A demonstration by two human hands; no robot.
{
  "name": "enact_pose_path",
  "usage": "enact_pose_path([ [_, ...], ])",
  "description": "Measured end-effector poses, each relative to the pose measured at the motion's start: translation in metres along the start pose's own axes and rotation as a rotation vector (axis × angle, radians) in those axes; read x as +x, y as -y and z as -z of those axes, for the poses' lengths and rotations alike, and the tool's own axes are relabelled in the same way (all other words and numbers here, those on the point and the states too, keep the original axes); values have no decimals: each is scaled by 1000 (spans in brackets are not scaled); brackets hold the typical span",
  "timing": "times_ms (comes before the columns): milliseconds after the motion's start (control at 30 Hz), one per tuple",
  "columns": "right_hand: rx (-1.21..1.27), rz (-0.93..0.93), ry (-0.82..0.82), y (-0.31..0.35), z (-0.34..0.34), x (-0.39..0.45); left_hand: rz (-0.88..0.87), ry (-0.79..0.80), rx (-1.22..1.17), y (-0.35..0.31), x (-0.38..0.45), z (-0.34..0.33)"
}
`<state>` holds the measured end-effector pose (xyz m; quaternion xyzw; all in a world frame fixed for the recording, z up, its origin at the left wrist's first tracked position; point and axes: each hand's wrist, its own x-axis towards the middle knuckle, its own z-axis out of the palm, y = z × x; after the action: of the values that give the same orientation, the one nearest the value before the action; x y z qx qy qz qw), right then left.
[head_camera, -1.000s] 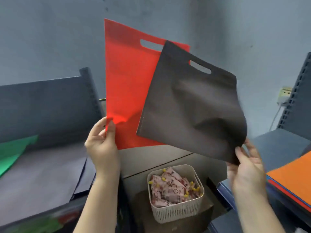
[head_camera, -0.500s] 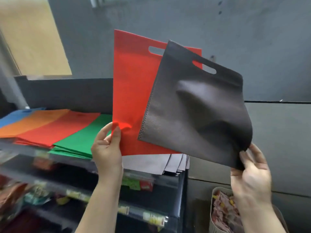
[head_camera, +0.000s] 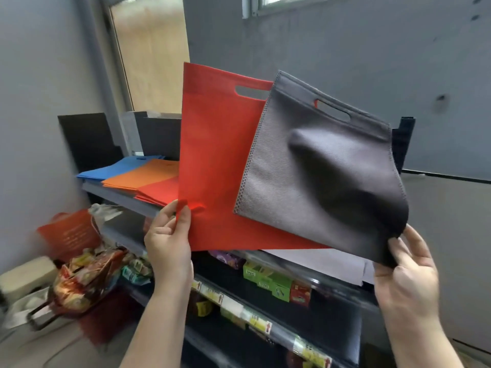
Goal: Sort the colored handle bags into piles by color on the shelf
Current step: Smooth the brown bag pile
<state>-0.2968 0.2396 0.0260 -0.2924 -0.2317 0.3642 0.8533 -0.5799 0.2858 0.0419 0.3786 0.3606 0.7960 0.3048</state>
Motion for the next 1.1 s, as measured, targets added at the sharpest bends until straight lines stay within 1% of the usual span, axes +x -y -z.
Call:
enact_pose_path([
  [167,28,-12,20,-43,-52,-25,-17,-8,3,-11,47,56],
  [400,61,-18,58,-109,-127,-61,-50,-45,-55,-22,119,140],
  [500,71,-19,60,-133,-149,-72,-48,-62,-41,-19,144,169],
  [633,45,-4,61,-153,-166,-81,-47,-69,-57,-12,168,190],
  [833,-15,79,15,-151,-164,-66,-22,6,-48,13,190,181],
  [933,-63,137,-30,-139,-154,-56,19,93,-11,29,191,158],
  [1100,-141,212,-150,-112,-125,-39,57,259,24,55,176,112],
])
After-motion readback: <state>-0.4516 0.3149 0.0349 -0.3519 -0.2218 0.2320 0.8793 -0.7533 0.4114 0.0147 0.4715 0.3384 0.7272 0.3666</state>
